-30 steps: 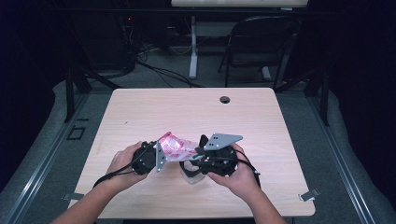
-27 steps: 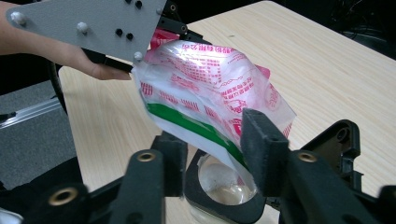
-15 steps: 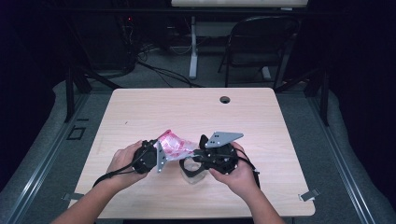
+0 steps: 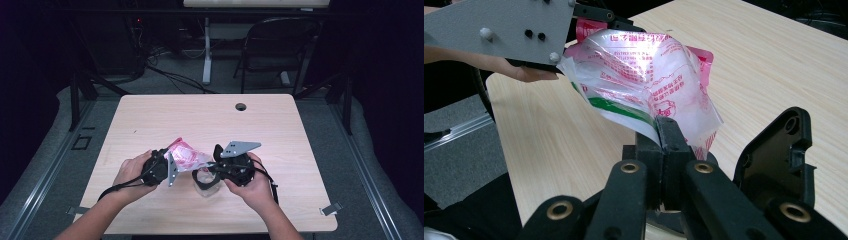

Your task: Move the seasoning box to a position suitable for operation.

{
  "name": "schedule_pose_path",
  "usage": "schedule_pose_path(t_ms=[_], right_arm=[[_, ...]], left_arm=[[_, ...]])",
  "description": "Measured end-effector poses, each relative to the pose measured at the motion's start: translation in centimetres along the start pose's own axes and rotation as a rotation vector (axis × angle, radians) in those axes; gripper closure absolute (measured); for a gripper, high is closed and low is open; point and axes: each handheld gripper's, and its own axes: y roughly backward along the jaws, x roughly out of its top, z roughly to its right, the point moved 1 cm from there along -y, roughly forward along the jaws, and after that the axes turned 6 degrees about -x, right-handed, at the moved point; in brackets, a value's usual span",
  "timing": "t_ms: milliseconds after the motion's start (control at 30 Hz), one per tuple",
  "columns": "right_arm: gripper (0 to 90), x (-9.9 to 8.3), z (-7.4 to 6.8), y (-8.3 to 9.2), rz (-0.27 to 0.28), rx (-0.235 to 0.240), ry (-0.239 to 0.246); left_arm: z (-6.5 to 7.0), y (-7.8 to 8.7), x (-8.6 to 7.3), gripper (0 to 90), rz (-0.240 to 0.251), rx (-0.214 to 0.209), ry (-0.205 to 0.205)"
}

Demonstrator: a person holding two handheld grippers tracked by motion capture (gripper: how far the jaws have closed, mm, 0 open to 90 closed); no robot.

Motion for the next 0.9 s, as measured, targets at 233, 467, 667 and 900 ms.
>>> schedule_pose_path(t_ms=[233, 467, 667, 900], right_arm=[[90.0, -0.03, 0.09, 0.03, -0.009, 0.005, -0.015], [90.0, -0.03, 0.1, 0.06, -0.009, 0.011, -0.024], [90.0, -0.06, 0.17, 0.17, -0.006, 0.021, -0.037], [90.0, -0.17, 0.3, 0.15, -0.002, 0.028, -0.051]], left_arm=[[0.07, 0.0, 0.03, 64.8, -0.001, 0.003, -0.005], [-0.04, 0.23, 0.04, 64.8, -0.009, 0.008, -0.027], [-0.13, 0.47, 0.16, 64.8, -0.011, 0.024, -0.047], [-0.18, 0.71, 0.31, 64.9, -0.018, 0.048, -0.074]])
